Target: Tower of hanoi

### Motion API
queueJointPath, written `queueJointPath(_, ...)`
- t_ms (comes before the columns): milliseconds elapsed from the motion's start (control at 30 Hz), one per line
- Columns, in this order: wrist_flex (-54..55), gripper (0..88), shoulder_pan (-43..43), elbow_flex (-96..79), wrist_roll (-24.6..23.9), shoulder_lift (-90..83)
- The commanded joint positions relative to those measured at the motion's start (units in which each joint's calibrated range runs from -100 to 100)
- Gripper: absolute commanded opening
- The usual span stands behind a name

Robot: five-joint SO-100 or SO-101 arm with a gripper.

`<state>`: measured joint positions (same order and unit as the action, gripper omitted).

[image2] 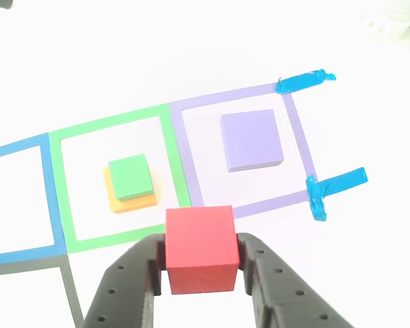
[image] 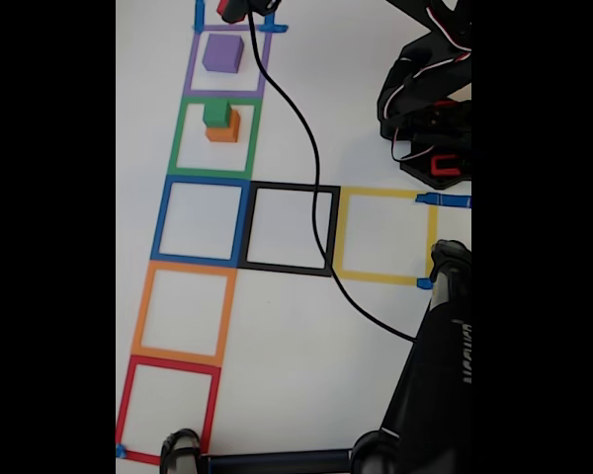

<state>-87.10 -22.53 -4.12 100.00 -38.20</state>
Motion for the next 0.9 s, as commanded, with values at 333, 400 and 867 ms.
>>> queueJointPath(333,-5.69,2.6,5.85,9.66,0.0,0.54)
queueJointPath(400,-0.02,2.6,6.32,1.84,0.0,-1.89)
queueJointPath(867,53.74,2.9,10.83,-48.52,0.0,-7.05)
